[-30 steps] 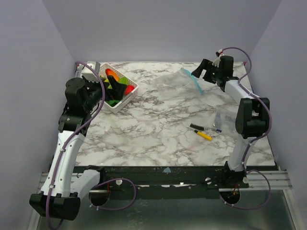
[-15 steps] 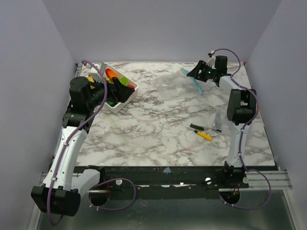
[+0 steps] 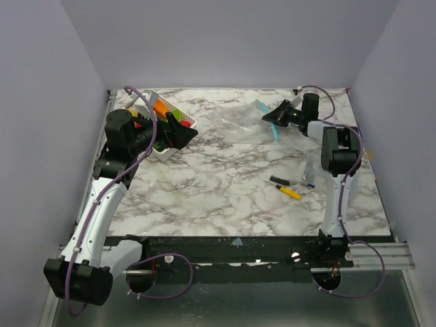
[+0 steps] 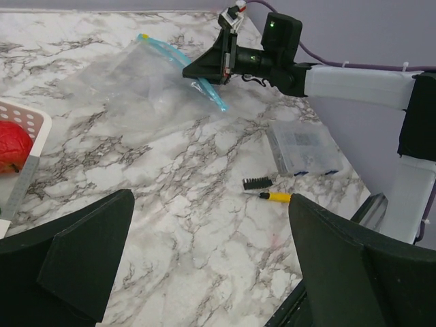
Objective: Place the food in the zip-top bag and seal the zipper
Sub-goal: Pick up the zipper food storage bag at the center of the board.
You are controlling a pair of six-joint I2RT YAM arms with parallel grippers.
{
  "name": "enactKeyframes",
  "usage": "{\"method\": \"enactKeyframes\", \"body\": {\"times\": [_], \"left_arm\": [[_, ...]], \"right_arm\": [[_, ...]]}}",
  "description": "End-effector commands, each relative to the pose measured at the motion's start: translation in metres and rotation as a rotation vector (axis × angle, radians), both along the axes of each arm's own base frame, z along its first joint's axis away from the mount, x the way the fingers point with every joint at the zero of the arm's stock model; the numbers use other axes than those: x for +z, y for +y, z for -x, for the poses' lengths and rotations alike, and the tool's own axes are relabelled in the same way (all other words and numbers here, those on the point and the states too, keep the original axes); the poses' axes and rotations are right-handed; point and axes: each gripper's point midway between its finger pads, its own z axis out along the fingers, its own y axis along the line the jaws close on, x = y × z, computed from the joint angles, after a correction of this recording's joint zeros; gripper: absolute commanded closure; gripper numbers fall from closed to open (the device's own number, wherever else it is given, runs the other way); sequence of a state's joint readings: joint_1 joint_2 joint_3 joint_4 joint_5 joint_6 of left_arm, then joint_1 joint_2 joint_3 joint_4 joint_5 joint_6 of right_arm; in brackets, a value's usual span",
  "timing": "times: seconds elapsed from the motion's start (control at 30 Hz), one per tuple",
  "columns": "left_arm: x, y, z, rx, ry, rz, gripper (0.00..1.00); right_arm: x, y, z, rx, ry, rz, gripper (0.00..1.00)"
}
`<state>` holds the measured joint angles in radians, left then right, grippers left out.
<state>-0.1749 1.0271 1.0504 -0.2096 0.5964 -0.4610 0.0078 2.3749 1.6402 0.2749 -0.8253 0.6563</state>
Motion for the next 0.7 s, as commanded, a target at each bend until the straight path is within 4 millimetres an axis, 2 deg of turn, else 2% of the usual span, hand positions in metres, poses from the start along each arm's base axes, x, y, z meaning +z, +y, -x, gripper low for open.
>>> {"method": "enactKeyframes", "body": {"times": [0.0,0.03,0.13,0.3,0.33,0.43,0.5,0.67], "left_arm": [[0.002,-0.007,0.003,-0.041,-0.006,0.018,0.02],[0.002,-0.009,0.003,-0.048,-0.001,0.024,0.02],[0.004,-0.011,0.005,-0.063,0.002,0.038,0.01],[0.006,-0.009,0.007,-0.05,-0.012,0.042,0.01],[0.006,-0.009,0.007,-0.046,-0.011,0.041,0.01],[0.005,-0.008,0.007,-0.039,0.0,0.045,0.01],[0.005,-0.009,0.007,-0.04,0.012,0.056,0.01],[0.001,-0.01,0.007,-0.036,0.051,0.084,0.02]], "right_arm": [[0.04,0.022,0.016,0.062,-0.057,-0.117,0.94],[0.048,0.026,0.021,0.066,-0.062,-0.125,0.99],[0.066,0.033,0.04,0.055,-0.07,-0.13,1.0],[0.105,0.026,0.076,0.008,-0.082,-0.075,1.0],[0.118,0.023,0.083,-0.005,-0.107,-0.038,1.0],[0.138,0.015,0.101,-0.044,-0.127,0.093,1.0],[0.154,0.016,0.115,-0.052,-0.163,0.177,1.0],[0.179,0.036,0.155,-0.077,-0.237,0.372,1.0]]}}
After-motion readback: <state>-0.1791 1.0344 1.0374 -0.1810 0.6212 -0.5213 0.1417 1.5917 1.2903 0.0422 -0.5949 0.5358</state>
